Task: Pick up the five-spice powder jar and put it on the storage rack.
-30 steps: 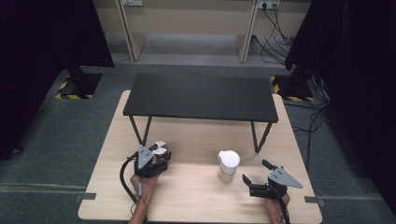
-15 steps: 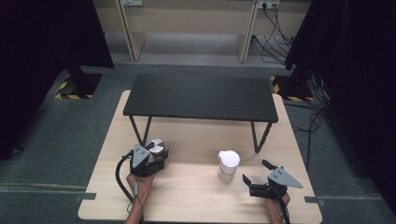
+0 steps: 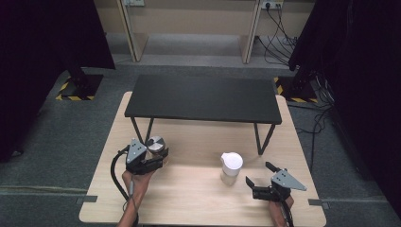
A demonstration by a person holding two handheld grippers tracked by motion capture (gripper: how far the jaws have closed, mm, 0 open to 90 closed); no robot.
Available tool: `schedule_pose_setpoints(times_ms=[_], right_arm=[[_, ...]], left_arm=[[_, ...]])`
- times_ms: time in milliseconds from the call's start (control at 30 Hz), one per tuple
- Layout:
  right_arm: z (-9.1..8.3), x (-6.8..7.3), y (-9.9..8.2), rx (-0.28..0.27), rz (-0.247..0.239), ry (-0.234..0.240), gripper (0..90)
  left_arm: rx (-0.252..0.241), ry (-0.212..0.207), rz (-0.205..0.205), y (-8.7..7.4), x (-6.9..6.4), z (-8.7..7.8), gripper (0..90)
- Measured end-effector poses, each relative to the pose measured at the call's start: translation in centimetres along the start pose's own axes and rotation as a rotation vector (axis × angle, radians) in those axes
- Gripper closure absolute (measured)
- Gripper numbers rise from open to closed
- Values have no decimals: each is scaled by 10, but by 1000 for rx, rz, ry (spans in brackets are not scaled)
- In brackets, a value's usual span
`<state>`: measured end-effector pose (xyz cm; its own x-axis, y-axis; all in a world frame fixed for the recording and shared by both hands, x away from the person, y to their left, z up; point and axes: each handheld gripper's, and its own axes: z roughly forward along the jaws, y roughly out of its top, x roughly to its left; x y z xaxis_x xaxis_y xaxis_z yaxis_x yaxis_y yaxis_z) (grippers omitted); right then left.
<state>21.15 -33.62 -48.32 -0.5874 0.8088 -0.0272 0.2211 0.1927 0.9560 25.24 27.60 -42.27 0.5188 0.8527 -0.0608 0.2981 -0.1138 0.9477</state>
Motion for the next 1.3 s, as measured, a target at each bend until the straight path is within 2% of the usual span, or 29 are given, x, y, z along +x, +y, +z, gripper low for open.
schedule_pose_setpoints(times_ms=[233,333,633,667,700,733,800,833,967,1000,1133,1167,1300], right_arm=[[0,0,0,-1,1,-2,14],[0,0,0,1,0,-1,14],[0,1,0,3,-1,-2,14],[0,1,0,2,-2,-1,14],[0,1,0,2,-2,-1,14],[0,1,1,4,-3,-2,14],[0,1,1,5,-4,-4,14],[0,1,1,4,-3,-3,14],[0,1,0,4,-5,-4,14],[0,1,1,5,-4,-4,14],[0,2,1,6,-3,-6,14],[0,2,1,6,-2,-7,14],[0,1,1,9,-1,-7,14]], left_arm=[[-10,-36,6,17,7,-12,312],[-11,-76,-13,29,14,-19,312],[-14,-121,-1,56,20,-31,312],[-10,-156,-2,63,25,-32,312],[-10,-156,-2,63,25,-32,312],[-9,-176,-4,66,27,-32,312],[0,-187,18,76,28,-33,312],[7,-201,30,85,29,-34,312],[7,-225,38,98,31,-34,312],[4,-244,45,106,33,-34,312],[15,-250,62,118,32,-33,312],[17,-253,59,125,33,-32,312],[9,-252,42,132,35,-30,312]])
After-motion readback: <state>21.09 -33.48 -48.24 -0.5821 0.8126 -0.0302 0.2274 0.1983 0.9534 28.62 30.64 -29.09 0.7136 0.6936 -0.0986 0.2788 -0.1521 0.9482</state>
